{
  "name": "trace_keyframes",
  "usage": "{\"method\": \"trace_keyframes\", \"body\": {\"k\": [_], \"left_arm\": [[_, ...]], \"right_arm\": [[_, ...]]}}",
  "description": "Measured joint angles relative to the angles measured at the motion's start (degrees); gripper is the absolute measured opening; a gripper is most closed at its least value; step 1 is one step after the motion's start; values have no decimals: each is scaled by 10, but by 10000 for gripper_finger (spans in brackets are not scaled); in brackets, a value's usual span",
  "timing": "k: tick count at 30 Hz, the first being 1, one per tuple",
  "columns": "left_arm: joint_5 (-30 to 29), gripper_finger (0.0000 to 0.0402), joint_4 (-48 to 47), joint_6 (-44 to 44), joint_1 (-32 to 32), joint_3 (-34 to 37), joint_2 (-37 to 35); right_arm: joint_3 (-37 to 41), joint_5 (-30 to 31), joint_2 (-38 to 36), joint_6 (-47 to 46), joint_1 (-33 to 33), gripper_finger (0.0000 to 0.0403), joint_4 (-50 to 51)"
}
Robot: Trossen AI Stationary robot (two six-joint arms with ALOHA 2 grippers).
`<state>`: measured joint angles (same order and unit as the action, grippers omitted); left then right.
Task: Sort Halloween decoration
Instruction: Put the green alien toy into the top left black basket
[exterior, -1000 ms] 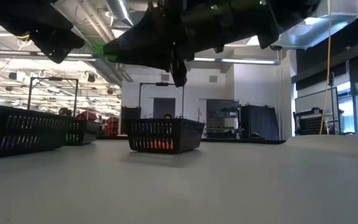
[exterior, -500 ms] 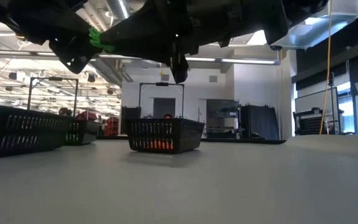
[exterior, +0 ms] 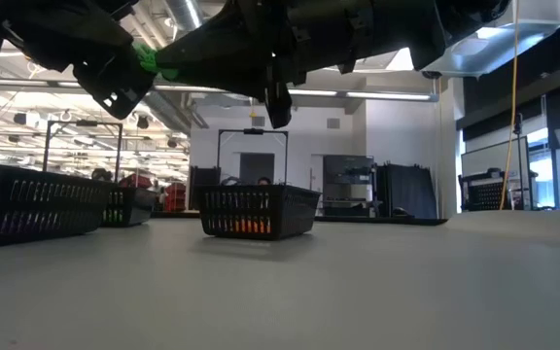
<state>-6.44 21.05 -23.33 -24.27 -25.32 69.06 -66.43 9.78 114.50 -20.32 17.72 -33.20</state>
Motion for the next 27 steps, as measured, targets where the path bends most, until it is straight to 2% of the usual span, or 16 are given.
{"method": "trace_keyframes", "body": {"k": [10, 16, 20, 25, 27], "left_arm": [[-53, 140, 0, -3, 2, 0, 0], [-56, 130, 0, -19, 8, 0, 0], [-45, 93, 0, -19, 7, 0, 0], [-33, 17, 0, -19, 7, 0, 0], [-31, 10, 0, -19, 7, 0, 0]], "right_arm": [[0, 0, 0, 0, 0, 30, 1], [0, 2, 0, 0, 0, 30, 3], [0, 2, 0, 0, 0, 30, 3], [0, 2, 1, 0, 0, 30, 3], [0, 2, 1, 3, 0, 31, 3]]}}
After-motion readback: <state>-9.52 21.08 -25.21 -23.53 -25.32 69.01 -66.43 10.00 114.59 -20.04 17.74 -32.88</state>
